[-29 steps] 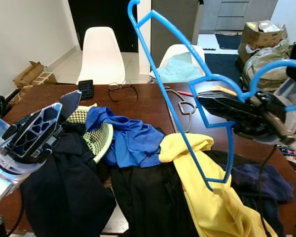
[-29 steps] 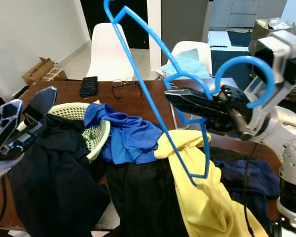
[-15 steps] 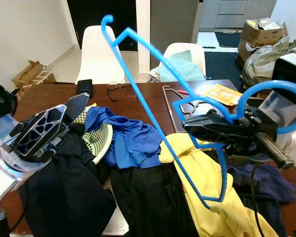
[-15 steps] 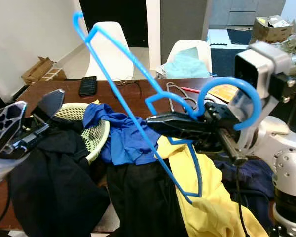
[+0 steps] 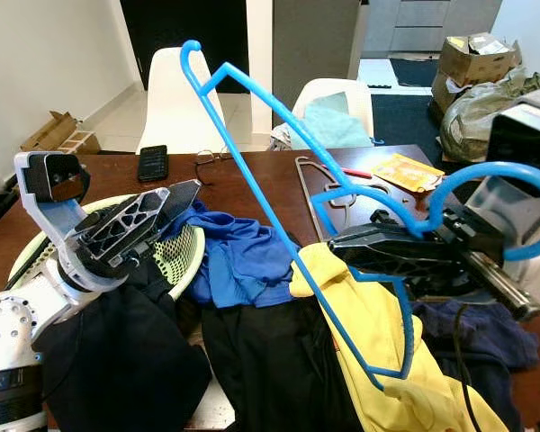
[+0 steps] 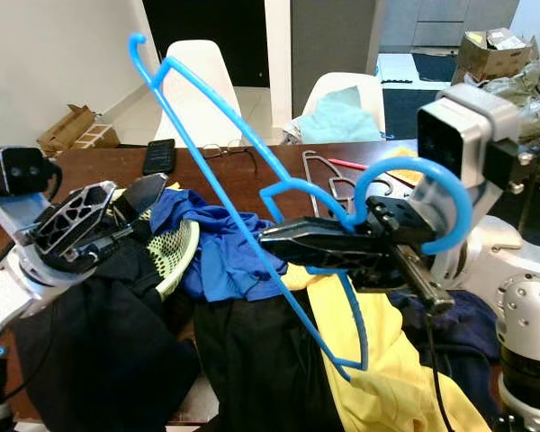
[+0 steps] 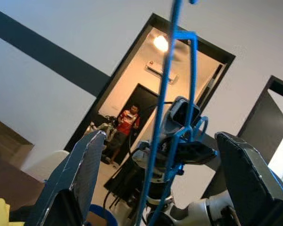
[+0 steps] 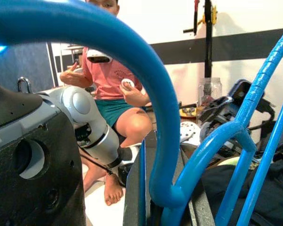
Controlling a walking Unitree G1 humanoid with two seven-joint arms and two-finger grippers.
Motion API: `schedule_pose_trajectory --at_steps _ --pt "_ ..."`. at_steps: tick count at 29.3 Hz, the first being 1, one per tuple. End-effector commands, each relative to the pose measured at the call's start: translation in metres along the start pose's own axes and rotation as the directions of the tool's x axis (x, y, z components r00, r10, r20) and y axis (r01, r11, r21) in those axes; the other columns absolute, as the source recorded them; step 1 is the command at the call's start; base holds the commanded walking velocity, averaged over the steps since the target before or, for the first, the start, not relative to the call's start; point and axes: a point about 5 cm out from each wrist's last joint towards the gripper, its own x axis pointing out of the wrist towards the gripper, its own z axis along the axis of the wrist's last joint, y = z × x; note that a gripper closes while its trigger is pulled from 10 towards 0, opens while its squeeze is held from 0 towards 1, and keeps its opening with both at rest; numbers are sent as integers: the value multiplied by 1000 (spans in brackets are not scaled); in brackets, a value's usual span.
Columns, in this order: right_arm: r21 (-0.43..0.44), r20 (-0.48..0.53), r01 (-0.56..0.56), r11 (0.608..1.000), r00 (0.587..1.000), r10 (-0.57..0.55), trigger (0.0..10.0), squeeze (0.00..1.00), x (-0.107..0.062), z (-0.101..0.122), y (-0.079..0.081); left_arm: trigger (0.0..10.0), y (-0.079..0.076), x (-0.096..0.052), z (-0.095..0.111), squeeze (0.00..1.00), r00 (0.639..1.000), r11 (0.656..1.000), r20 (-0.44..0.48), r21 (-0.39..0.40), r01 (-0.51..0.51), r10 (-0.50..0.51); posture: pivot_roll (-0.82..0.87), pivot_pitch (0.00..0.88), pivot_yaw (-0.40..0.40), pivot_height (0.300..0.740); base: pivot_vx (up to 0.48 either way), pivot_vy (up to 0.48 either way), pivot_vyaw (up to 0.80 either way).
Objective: Hang hanger
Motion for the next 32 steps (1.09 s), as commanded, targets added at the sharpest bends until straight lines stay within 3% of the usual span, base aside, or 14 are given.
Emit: schedule_pose_trajectory --at_steps 1,14,23,24,25,27,28,30,31,32 --pt "-2 -26 -29 1000 999 29 10000 0 3 0 6 10000 3 2 2 0 1000 1000 -8 13 6 -6 -92 0 49 740 0 0 0" --pt "24 -73 -70 997 995 71 10000 0 8 -7 7 10000 10 28 -4 0 982 988 -106 7 157 -155 -96 0 59 740 0 0 0" --pt "42 -86 -92 995 992 96 10000 0 10 -9 7 10000 9 31 -3 0 969 980 -150 1 200 -198 -97 0 63 740 0 0 0" --pt "44 -87 -93 995 992 96 10000 0 10 -10 7 9294 7 32 -4 0 962 976 -162 -7 220 -218 -97 0 63 740 0 0 0" --pt "45 -89 -92 995 991 96 10000 0 10 -10 6 3098 6 33 -5 0 958 973 -171 -11 231 -230 -96 0 64 740 0 0 0" --pt "45 -89 -92 995 991 96 10000 0 10 -10 6 3098 6 33 -5 0 958 973 -171 -11 231 -230 -96 0 64 740 0 0 0" --pt "46 -92 -92 995 991 96 10000 0 11 -11 6 1059 4 34 -5 0 955 970 -177 -14 241 -240 -96 0 64 740 0 0 0" --pt "48 -96 -95 994 990 99 10000 0 11 -11 6 1608 4 34 -5 0 950 968 -184 -15 252 -251 -98 0 66 740 0 0 0" --pt "49 -101 -97 994 990 101 10000 0 11 -12 7 863 4 34 -5 0 947 965 -191 -16 261 -259 -98 0 65 740 0 0 0" --pt "49 -101 -97 994 990 101 10000 0 11 -12 7 863 4 34 -5 0 947 965 -191 -16 261 -259 -98 0 65 740 0 0 0"
